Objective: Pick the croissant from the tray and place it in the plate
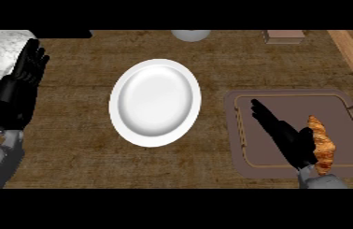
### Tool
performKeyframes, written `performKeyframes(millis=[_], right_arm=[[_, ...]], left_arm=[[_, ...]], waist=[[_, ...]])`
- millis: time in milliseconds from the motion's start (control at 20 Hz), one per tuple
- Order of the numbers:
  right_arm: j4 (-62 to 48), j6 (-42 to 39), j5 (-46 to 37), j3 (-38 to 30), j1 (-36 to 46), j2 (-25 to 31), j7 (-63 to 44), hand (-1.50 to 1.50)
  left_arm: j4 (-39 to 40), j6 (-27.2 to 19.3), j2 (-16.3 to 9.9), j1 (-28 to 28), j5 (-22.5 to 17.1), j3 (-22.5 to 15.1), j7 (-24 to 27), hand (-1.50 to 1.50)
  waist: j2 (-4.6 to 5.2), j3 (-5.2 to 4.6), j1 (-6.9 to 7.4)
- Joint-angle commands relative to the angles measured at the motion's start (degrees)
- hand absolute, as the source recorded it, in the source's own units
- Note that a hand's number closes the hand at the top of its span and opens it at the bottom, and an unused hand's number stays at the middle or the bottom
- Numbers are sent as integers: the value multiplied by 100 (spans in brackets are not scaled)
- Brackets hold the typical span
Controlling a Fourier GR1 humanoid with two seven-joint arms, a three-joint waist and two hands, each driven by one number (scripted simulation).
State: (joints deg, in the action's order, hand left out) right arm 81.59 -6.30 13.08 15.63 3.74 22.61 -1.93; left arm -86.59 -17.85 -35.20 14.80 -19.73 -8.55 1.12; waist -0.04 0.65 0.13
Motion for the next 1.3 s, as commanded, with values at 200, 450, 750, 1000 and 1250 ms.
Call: performKeyframes(millis=[200, 450, 750, 1000, 1250], right_arm=[[265, 2006, 499, -1817, 1227, -576, -370, -150], [-126, 2838, -2425, -681, 1007, 732, -898, 150], [494, 3890, -2807, -376, -141, -363, -506, -150], [1435, 3970, -3699, -529, -486, 453, -1475, -150], [2742, 3113, -3952, -949, -742, 1321, -2657, -150]], left_arm=[[197, -46, 366, -223, 387, -570, -96, 0], [368, 39, 521, 63, 304, -729, -516, 0], [916, 35, 998, 119, 700, -820, -113, 0], [543, 52, 969, -26, 761, -821, -440, 0], [852, 380, 883, -5, 609, -445, -222, 0]], waist=[[6, -69, -120], [41, -87, -121], [5, -71, -110], [-28, -73, -105], [-19, -78, -127]])
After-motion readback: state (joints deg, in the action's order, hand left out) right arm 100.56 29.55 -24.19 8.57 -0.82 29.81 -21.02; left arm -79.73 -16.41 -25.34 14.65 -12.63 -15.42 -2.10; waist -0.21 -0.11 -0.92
